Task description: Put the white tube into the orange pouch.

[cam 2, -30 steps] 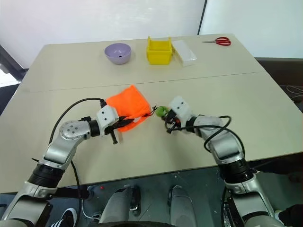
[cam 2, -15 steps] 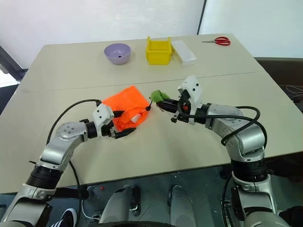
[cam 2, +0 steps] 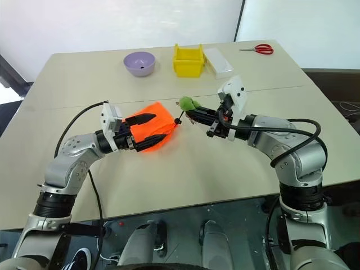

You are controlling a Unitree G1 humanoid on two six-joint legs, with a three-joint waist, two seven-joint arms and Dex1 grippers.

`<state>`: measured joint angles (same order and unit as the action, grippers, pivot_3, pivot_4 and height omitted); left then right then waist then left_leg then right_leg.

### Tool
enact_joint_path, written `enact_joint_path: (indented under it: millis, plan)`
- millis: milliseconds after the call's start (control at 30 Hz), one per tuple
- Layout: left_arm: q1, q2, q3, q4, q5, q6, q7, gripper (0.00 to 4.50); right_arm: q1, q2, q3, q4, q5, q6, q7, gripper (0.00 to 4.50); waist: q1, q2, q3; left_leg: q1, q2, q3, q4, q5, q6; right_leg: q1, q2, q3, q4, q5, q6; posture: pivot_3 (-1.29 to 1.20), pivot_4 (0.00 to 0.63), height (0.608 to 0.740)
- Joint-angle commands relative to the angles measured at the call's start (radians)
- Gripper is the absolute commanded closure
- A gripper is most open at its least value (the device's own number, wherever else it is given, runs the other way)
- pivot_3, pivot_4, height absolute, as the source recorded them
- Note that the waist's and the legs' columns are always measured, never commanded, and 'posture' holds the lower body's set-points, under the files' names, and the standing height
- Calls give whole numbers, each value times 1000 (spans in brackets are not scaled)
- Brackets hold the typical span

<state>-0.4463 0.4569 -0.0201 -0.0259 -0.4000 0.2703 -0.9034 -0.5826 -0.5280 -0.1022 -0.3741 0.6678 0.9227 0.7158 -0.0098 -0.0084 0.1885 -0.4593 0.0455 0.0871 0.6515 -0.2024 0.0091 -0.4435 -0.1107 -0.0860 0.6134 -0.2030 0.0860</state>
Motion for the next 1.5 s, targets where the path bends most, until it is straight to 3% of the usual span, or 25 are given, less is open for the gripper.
enact_joint_path:
  millis: [33,300,600,933,1033,1167,1500]
  plan:
    - [-41,-39,-54,44,119,-126,62,242,-36,13,-25,-40,48,-3,-26,4500,1,0,0,0,0,0,0,0,0,0,0,0,0,0,0,0,150,740]
    - [36,-213,-131,-64,208,-179,234,242,-75,61,11,-45,67,14,-111,4500,2,0,0,-1,1,0,0,0,0,0,-1,0,0,2,3,0,150,740]
    - [86,-309,-148,-100,338,-147,481,242,-76,55,37,-44,70,1,-108,4500,0,0,0,0,1,-2,2,0,0,0,1,0,1,1,0,0,150,740]
    - [77,-347,-171,-70,374,-157,523,242,-72,59,54,-43,63,-6,-106,4500,1,0,0,0,1,-2,3,0,0,0,0,0,1,1,0,0,150,740]
    - [75,-352,-166,-65,370,-155,525,1043,-70,55,57,-44,62,-7,-105,4500,1,0,0,0,2,-2,3,0,0,0,0,0,1,1,0,0,150,740]
    - [74,-348,-169,-60,395,-150,545,2967,-69,56,57,-44,63,-6,-105,4500,1,0,0,0,2,-2,3,0,0,0,0,0,1,1,0,0,150,740]
    - [76,-356,-173,-56,380,-151,528,2967,-69,52,63,-43,58,-8,-104,4500,1,0,0,0,2,-2,2,0,0,0,0,0,1,1,0,0,150,740]
